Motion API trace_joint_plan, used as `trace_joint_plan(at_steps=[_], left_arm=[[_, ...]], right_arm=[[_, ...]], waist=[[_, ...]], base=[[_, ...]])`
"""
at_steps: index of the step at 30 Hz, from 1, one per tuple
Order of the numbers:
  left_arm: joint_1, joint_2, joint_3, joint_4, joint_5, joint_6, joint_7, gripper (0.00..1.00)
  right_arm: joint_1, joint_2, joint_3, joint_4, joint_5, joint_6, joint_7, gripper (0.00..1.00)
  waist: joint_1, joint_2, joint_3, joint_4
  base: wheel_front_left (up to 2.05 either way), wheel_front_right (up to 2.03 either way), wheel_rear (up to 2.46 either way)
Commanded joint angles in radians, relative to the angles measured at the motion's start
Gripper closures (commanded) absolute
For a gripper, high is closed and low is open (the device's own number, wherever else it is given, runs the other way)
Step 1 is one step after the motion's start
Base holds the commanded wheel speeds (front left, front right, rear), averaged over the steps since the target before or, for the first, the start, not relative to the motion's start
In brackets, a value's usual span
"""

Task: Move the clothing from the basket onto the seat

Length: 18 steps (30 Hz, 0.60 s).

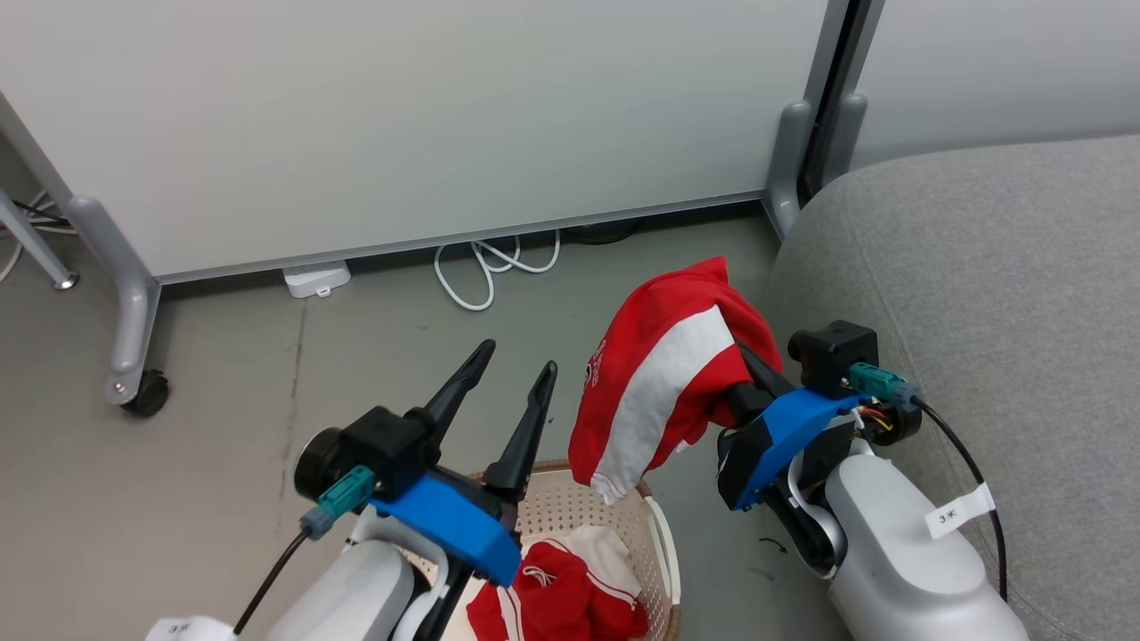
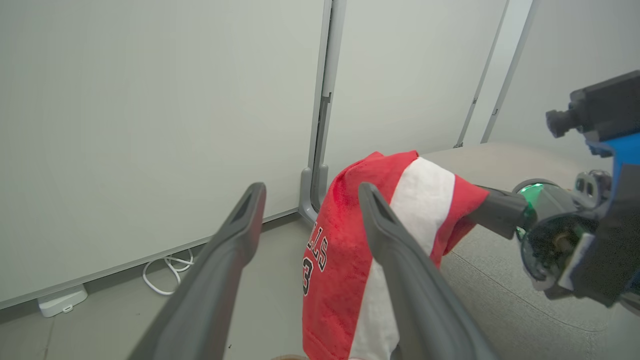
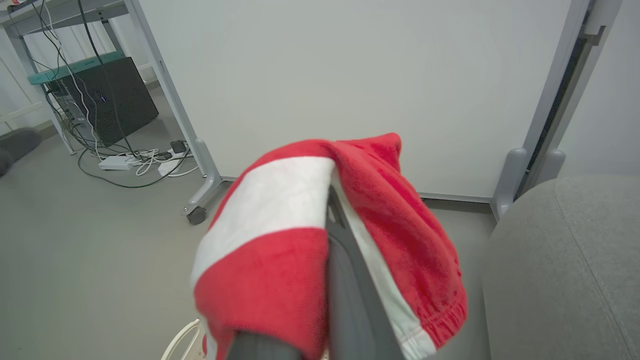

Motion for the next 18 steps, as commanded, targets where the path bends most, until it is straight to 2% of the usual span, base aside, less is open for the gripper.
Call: trace_joint_plan(at_steps=[1, 7, 18], left_arm=[[0.021, 0.004, 0.019, -0.015, 0.011, -0.004, -0.005, 0.00], [0.158, -0.001, 0.159, -0.094, 0.098, -0.027, -0.005, 0.00], [0.297, -0.028, 0.337, -0.093, 0.176, -0.047, -0.005, 0.00]], right_arm=[[0.011, -0.003, -0.003, -0.007, -0.008, 0.000, 0.002, 1.00], [0.030, -0.003, -0.015, -0.027, -0.019, 0.000, 0.013, 1.00], [0.067, -0.002, -0.032, -0.060, -0.023, 0.000, 0.032, 1.00]], waist=[[0.0000, 0.0000, -0.001, -0.003], [0.0000, 0.0000, -0.008, -0.016], [0.0000, 0.0000, -0.015, -0.038]], base=[[0.00, 0.00, 0.00], [0.00, 0.00, 0.00], [0.00, 0.00, 0.00]])
